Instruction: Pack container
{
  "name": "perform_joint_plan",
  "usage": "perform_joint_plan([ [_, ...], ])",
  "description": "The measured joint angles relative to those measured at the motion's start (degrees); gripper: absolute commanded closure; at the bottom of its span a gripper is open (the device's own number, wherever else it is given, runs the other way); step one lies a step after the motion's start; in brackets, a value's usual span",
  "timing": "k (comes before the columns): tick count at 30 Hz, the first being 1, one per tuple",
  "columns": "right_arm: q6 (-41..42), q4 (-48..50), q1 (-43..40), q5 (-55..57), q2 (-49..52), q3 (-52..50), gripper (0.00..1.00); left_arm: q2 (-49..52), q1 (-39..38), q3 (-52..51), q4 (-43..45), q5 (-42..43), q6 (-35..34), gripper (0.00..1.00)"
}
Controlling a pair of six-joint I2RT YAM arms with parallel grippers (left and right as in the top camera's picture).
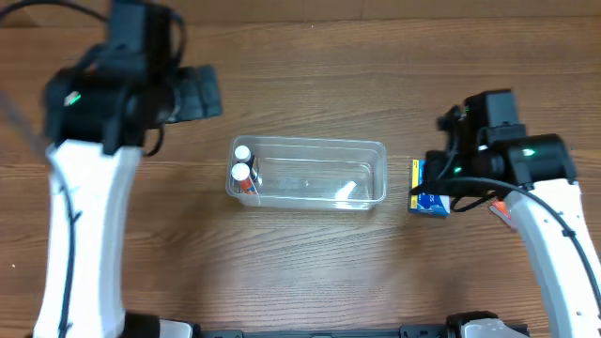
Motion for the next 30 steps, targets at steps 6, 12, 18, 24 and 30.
perform_joint_plan([
  [6,-0.1,0.9,6.8,-1.1,0.1,-7.8,0.96,-3.4,2.1,0.7,-0.5,-0.4,0.0,0.0],
  [12,-0.2,7.3,14.4,-3.5,0.2,-14.8,0.96,-2.8,2.2,0.7,-0.6,-0.4,0.0,0.0],
  [18,-0.2,14.1,16.9,-4.2,0.2,-17.7,0.96,-2.8,2.2,0.7,-1.0,-0.3,0.0,0.0],
  [24,-0.2,16.7,16.9,-3.8,1.4,-18.4,0.96,-2.8,2.2,0.7,-1.5,-0.3,0.0,0.0],
  [30,-0.2,20.7,16.9,-3.4,8.2,-18.5,0.96,-2.8,2.2,0.7,-2.0,-0.3,0.0,0.0],
])
